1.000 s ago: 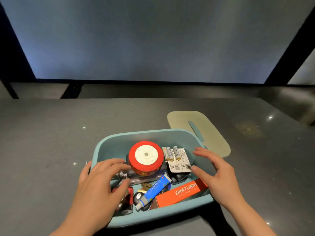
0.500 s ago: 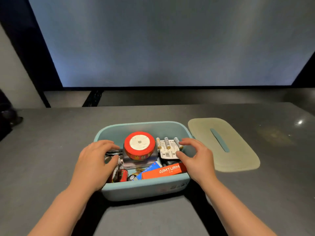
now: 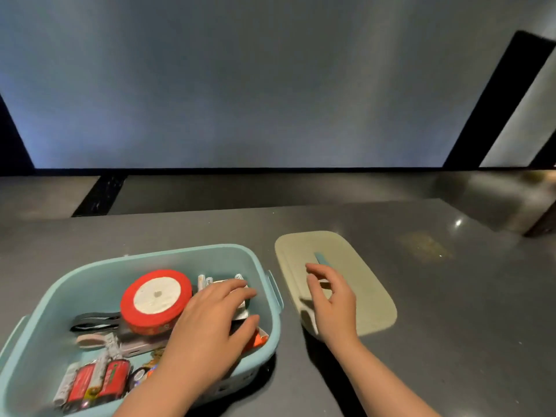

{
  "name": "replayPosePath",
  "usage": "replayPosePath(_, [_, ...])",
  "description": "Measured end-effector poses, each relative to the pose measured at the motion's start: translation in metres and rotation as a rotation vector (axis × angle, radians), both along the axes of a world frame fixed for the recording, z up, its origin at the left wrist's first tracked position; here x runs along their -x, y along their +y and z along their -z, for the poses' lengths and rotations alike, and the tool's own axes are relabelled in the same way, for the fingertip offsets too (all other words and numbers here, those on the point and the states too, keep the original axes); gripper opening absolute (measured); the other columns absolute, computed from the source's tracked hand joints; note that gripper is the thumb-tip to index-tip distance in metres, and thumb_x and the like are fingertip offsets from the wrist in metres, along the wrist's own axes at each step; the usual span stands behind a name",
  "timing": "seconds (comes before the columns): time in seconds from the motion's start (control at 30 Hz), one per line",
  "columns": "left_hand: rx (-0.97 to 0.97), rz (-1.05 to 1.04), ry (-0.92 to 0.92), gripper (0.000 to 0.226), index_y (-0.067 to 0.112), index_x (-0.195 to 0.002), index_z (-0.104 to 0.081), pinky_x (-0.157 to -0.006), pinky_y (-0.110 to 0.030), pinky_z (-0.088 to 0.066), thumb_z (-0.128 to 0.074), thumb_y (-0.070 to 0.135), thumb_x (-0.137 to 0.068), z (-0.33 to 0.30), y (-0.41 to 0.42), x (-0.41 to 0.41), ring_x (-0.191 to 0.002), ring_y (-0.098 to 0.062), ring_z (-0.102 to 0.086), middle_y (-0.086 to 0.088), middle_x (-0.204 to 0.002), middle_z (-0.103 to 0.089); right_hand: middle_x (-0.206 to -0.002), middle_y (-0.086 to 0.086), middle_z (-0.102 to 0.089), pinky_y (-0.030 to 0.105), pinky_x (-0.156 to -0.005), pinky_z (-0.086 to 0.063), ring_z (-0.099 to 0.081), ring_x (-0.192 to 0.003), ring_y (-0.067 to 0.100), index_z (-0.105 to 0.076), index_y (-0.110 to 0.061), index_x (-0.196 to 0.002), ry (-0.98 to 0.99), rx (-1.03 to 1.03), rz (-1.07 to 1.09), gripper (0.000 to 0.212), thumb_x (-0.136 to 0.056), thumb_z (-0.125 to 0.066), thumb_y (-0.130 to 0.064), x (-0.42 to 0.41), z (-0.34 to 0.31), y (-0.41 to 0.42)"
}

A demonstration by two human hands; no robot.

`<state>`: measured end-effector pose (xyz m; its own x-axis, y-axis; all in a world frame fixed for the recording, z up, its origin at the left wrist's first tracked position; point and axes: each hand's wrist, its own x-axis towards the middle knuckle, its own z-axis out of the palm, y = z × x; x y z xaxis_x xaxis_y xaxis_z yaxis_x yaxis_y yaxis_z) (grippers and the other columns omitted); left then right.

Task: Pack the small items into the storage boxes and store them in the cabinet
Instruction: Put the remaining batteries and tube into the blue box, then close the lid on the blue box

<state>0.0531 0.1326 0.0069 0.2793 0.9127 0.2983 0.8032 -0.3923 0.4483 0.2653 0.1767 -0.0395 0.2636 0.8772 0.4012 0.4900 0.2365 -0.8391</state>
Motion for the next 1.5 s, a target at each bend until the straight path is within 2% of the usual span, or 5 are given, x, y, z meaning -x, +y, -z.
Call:
replayPosePath(0.17, [0.041,0.071,0.042,0.052,0.044,-0.13,-0.045,-0.102,-0.011,-0.015,-0.038,0.064,-0.083,0.006,-0.001,-0.003,-0.13,0.005,-0.028,0.031,-0.141,-0.029,-0.128,0.002,-0.054,0.036,-0.092,-0.04,-0.047,-0.118,0.025,-0.046,-0.018,-0.136,-0.587,0.493,0.148,0.051,-0.091,-0.056,-0.038,-0.073,0.037,0.065])
replayPosePath(0.27, [0.03,0.059,0.024,0.05,0.045,-0.13,-0.045,-0.103,-0.012,-0.017,-0.043,0.063,-0.084,0.007,-0.001,-0.001,-0.129,0.007,-0.028,0.033,-0.139,-0.029,-0.119,0.003,-0.056,0.036,-0.084,-0.039,-0.046,-0.108,0.024,-0.053,-0.017,-0.123,-0.796,0.532,0.188,0.044,-0.093,-0.047,-0.048,-0.078,0.051,0.088])
replayPosePath(0.83, [-0.021,-0.042,0.038,0.034,0.035,-0.118,-0.059,-0.098,-0.019,-0.031,-0.055,0.047,-0.086,0.003,-0.027,0.042,-0.118,-0.003,-0.046,0.023,-0.125,-0.053,-0.097,0.001,-0.053,0.028,-0.06,-0.041,-0.053,-0.072,0.012,-0.062,-0.01,-0.112,-0.662,0.214,0.169,0.029,-0.09,-0.06,-0.03,-0.109,-0.055,0.055])
replayPosePath(1.23, [-0.404,-0.567,-0.388,0.017,0.037,-0.101,-0.058,-0.075,-0.013,-0.037,-0.054,0.027,-0.088,-0.048,-0.084,0.175,-0.095,0.006,-0.051,0.027,-0.101,-0.056,-0.095,-0.018,-0.051,0.016,-0.066,-0.039,-0.05,-0.083,0.001,-0.053,-0.034,-0.102,-0.68,-0.073,-0.426,0.016,-0.088,-0.056,-0.042,0.108,-0.089,-0.002])
replayPosePath(1.5, [-0.067,-0.302,-0.05,0.037,0.033,-0.128,-0.051,-0.101,-0.018,-0.023,-0.05,0.038,-0.091,-0.017,-0.06,0.148,-0.124,-0.005,-0.039,0.017,-0.133,-0.048,-0.103,-0.02,-0.048,0.015,-0.076,-0.041,-0.045,-0.089,0.003,-0.051,-0.036,-0.106,-0.885,-0.018,-0.68,0.018,-0.092,-0.05,-0.047,0.159,-0.058,0.006])
